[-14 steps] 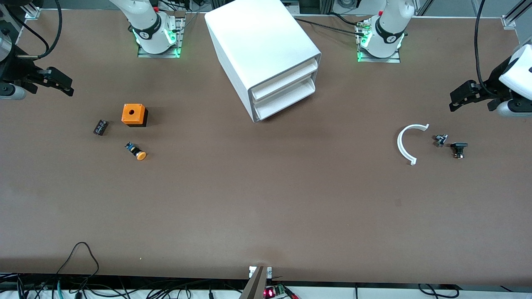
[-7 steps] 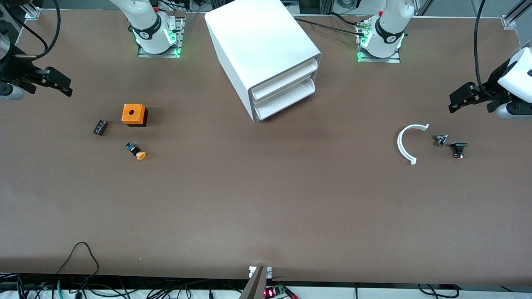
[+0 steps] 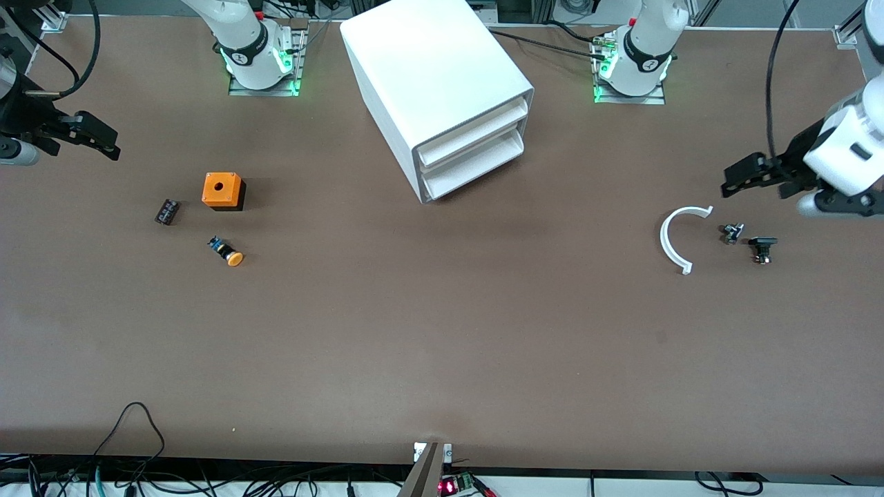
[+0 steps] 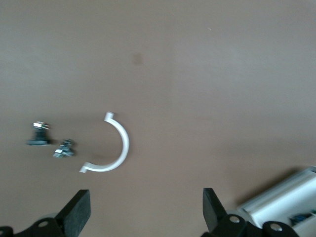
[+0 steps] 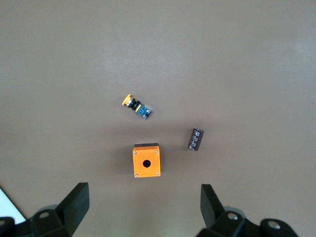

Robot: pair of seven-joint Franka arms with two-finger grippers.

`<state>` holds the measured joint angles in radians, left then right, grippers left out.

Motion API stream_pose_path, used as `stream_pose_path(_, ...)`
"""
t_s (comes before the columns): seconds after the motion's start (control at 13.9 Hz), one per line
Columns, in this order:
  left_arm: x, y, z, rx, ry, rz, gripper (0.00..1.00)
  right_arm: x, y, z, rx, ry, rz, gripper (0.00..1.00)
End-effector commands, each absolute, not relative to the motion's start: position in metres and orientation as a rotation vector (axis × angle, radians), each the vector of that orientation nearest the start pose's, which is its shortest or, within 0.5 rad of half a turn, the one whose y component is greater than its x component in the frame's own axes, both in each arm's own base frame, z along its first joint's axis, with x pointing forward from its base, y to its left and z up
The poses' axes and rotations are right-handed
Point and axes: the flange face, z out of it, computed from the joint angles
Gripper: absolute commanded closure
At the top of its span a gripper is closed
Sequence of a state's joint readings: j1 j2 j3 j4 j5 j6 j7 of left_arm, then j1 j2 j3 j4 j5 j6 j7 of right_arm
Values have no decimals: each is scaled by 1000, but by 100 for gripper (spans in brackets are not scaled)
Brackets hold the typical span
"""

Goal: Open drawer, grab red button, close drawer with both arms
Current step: 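Reach the left gripper to the top drawer front of the white cabinet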

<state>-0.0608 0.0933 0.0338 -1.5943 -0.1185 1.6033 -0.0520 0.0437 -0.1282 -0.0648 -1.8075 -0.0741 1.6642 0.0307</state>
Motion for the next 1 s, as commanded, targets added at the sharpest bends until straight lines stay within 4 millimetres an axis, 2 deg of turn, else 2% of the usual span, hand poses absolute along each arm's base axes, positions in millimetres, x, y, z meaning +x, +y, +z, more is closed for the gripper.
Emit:
stream_pose_path(0.0, 590, -44, 505, -3360, -58, 347, 0, 513, -21, 592, -3189, 68, 20, 0)
stream_pose_path(0.22, 595, -67, 454, -3470, -109, 533, 0, 513, -18, 596, -3197, 58, 0, 0)
stream_pose_path(0.43, 590, -97, 388, -3426, -59, 767, 0, 514, -19, 597, -3196, 62, -5, 0)
stream_pose_path(0.5, 588, -102, 382, -3423, -51, 805, 0, 514, -19, 596, -3196, 60, -2, 0)
stream_pose_path(0.65, 575, -133, 346, -3477, 131, 946, 0, 514, -16, 595, -3197, 50, 10, 0)
stream_pose_path(0.72, 567, -141, 322, -3515, 177, 1032, 0, 513, -17, 594, -3193, 53, 15, 0)
stream_pose_path(0.86, 544, -163, 283, -3630, 132, 1139, 0, 514, -17, 593, -3190, 56, 17, 0)
stream_pose_path(0.93, 533, -178, 272, -3668, 148, 1162, 0, 514, -17, 594, -3190, 56, 15, 0)
